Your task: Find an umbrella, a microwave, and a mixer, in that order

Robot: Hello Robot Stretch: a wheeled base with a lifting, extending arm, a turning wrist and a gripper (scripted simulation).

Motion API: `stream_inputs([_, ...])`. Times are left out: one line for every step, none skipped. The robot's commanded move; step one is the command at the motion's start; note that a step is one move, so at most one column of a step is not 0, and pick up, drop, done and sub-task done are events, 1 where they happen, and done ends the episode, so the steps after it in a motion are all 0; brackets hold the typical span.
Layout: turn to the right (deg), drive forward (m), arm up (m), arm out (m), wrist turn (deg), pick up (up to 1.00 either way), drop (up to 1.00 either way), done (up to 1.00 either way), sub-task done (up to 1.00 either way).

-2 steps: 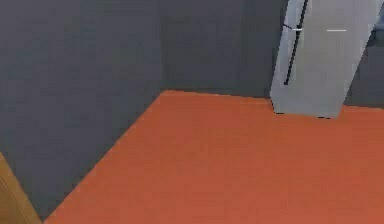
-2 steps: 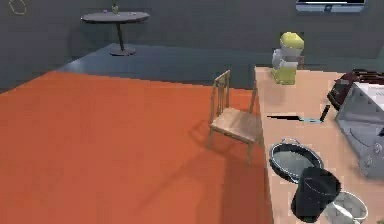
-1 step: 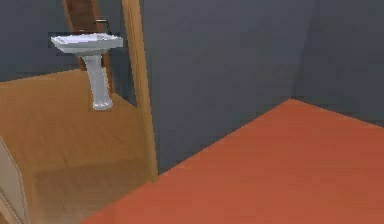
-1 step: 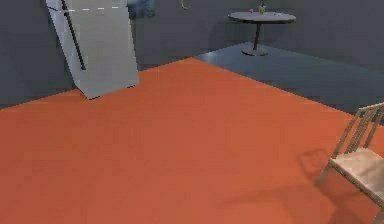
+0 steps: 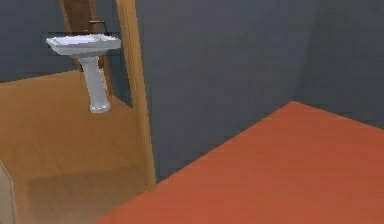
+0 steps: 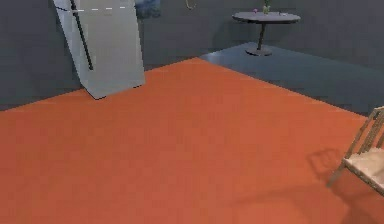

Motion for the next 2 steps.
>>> stream_inputs([45.0, 0.00, 0.00, 0.00, 0.0, 0.00, 0.00, 0.00, 0.00])
stream_inputs([36.0, 0.00, 0.00, 0.00, 0.0, 0.00, 0.00, 0.00, 0.00])
